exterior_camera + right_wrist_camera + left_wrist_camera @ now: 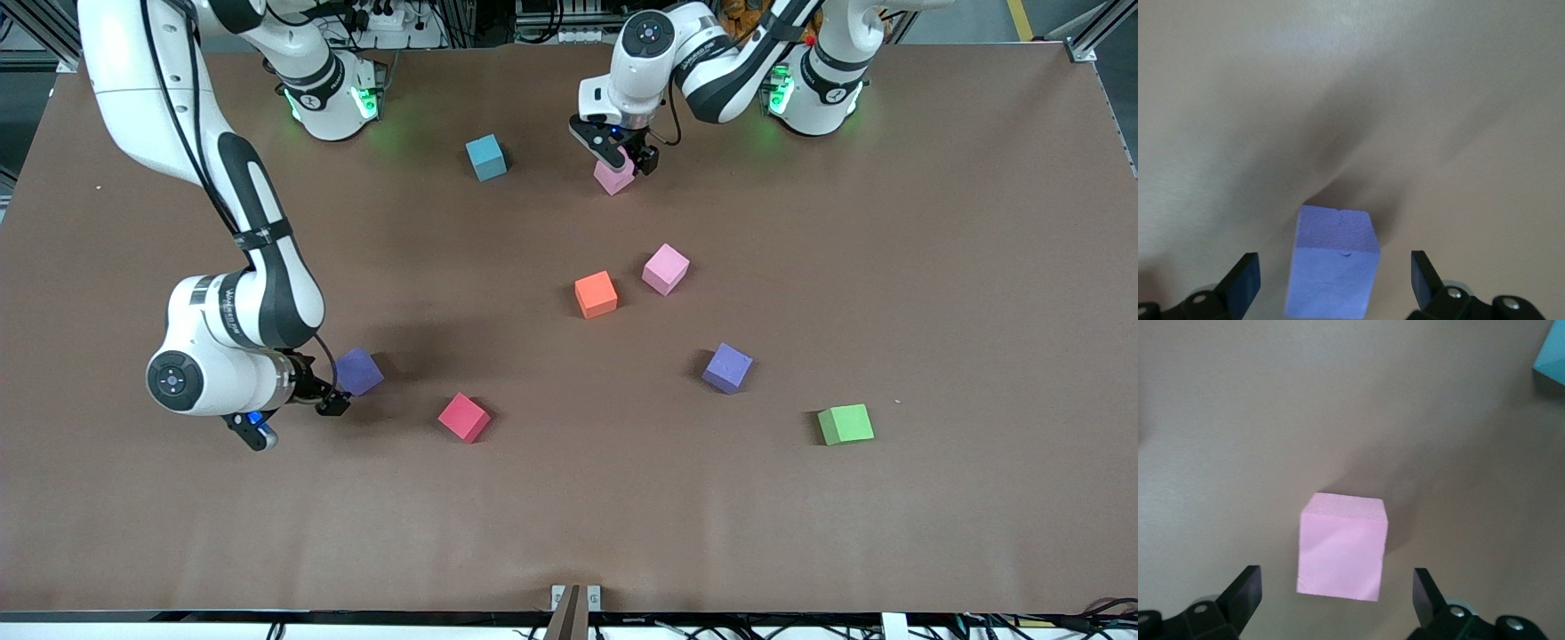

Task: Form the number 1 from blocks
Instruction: 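Grasp the purple block with the right gripper while the left gripper grasps pink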

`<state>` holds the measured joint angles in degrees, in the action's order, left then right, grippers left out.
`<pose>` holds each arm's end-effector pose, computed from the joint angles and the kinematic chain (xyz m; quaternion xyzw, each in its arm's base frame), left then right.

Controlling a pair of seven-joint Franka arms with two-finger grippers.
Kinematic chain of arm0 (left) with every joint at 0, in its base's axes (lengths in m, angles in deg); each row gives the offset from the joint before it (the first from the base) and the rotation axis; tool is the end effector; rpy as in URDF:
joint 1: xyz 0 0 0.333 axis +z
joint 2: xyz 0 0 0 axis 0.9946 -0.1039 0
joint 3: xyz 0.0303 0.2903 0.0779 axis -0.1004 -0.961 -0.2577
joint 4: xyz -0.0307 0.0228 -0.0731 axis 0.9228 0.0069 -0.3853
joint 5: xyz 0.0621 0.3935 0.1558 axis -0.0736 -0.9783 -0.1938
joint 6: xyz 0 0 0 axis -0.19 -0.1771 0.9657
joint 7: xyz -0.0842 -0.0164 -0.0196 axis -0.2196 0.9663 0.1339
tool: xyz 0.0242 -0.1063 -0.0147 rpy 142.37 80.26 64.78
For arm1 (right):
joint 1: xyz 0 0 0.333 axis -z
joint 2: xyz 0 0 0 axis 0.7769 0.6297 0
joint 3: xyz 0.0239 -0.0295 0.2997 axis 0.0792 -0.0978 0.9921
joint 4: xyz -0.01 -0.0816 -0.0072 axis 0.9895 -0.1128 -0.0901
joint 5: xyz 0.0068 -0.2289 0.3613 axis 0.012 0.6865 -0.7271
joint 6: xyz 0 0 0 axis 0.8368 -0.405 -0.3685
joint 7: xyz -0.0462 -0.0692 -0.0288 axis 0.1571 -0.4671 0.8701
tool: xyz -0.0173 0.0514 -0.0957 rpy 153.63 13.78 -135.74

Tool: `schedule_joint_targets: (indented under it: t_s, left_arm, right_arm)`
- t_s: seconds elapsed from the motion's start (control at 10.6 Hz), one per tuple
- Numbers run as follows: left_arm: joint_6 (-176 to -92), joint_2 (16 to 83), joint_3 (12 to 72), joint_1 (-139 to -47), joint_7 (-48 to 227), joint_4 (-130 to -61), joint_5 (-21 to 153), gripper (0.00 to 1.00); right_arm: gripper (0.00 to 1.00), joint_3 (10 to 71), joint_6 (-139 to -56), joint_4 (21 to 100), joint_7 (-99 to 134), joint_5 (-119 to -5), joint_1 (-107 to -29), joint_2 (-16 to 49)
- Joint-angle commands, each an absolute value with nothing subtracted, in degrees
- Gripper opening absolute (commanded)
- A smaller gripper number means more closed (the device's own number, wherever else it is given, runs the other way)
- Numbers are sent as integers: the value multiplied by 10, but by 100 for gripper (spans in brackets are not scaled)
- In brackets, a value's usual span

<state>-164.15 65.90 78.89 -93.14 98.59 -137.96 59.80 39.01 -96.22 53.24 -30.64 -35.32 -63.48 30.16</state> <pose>0.2008 -0.4507 0.2082 0.9175 -0.3895 -0.0549 0.0586 0.6814 0.0873 0.1991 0.9252 -0.3566 -0.1287 0.0141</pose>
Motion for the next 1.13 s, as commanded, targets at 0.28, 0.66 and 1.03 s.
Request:
schedule_joint_targets:
  t_s: [0.28, 0.66, 1.03]
  left_arm:
    - [-1687, 620, 788, -948, 986, -1394, 605, 100]
    - [-1696, 603, 762, -959, 984, -1393, 573, 100]
    - [-1698, 593, 740, -960, 985, -1386, 547, 100]
  right_arm:
    - [100, 389, -979, 563, -289, -379, -648, 304]
    - [100, 389, -1027, 593, -287, -380, -652, 309]
    - [98, 389, -1038, 594, -287, -381, -658, 317]
